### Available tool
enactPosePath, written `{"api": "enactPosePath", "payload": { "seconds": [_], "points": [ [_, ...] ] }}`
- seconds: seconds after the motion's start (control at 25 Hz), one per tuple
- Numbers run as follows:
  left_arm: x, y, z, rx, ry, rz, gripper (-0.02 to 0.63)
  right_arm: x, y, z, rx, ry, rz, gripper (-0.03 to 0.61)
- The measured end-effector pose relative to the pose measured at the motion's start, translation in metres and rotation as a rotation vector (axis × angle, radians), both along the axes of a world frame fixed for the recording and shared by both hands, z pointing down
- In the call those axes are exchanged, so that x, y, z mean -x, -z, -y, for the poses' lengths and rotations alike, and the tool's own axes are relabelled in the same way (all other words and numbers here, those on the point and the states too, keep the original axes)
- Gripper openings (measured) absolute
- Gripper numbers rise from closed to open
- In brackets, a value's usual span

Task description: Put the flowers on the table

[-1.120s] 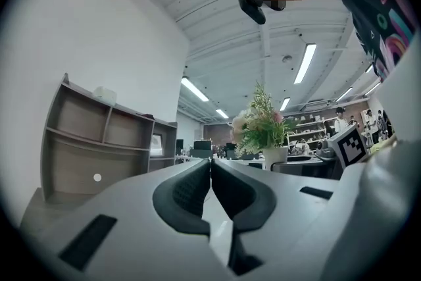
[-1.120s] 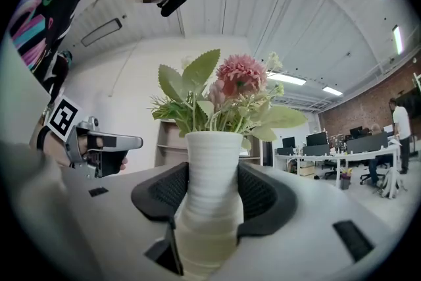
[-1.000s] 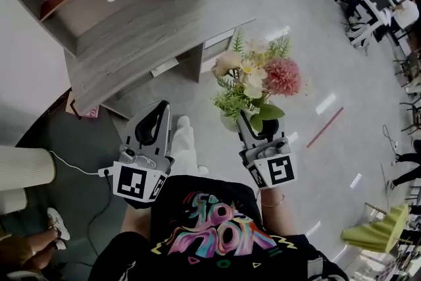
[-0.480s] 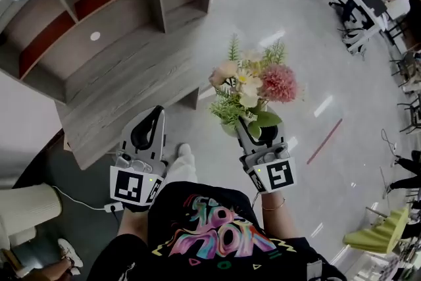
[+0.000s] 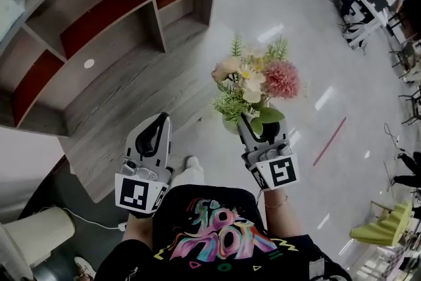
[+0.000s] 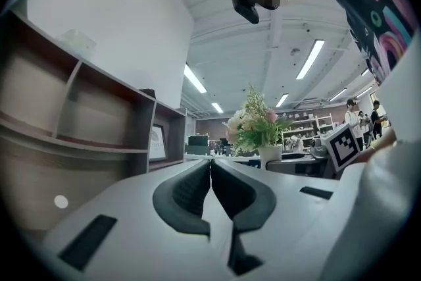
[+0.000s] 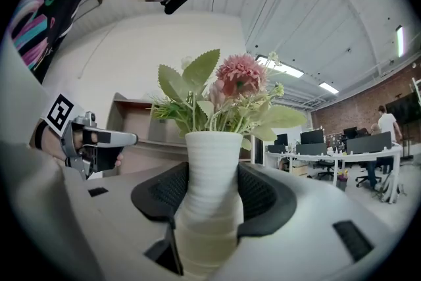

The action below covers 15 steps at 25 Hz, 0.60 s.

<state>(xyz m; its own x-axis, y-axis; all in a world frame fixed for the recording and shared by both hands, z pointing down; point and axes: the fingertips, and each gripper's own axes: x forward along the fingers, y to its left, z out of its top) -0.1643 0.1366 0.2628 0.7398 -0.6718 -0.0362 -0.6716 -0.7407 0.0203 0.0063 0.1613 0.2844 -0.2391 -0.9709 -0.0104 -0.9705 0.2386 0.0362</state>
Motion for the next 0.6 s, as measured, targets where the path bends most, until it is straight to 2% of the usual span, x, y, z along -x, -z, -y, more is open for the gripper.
{"api": "enactPosePath", "payload": {
  "seconds": [0.36, 0.6],
  "points": [
    [-0.007, -0.012, 0.016, 0.048, 0.003, -0.001, 0.028, -0.005, -0.006, 0.031, 0.022, 0.018, 0.009, 0.247],
    [-0.012, -0.008, 0.070, 0.040, 0.099, 0.000, 0.028, -0.015, -0.008, 0.097, 0.020, 0.098, 0.006, 0.247]
  ]
}}
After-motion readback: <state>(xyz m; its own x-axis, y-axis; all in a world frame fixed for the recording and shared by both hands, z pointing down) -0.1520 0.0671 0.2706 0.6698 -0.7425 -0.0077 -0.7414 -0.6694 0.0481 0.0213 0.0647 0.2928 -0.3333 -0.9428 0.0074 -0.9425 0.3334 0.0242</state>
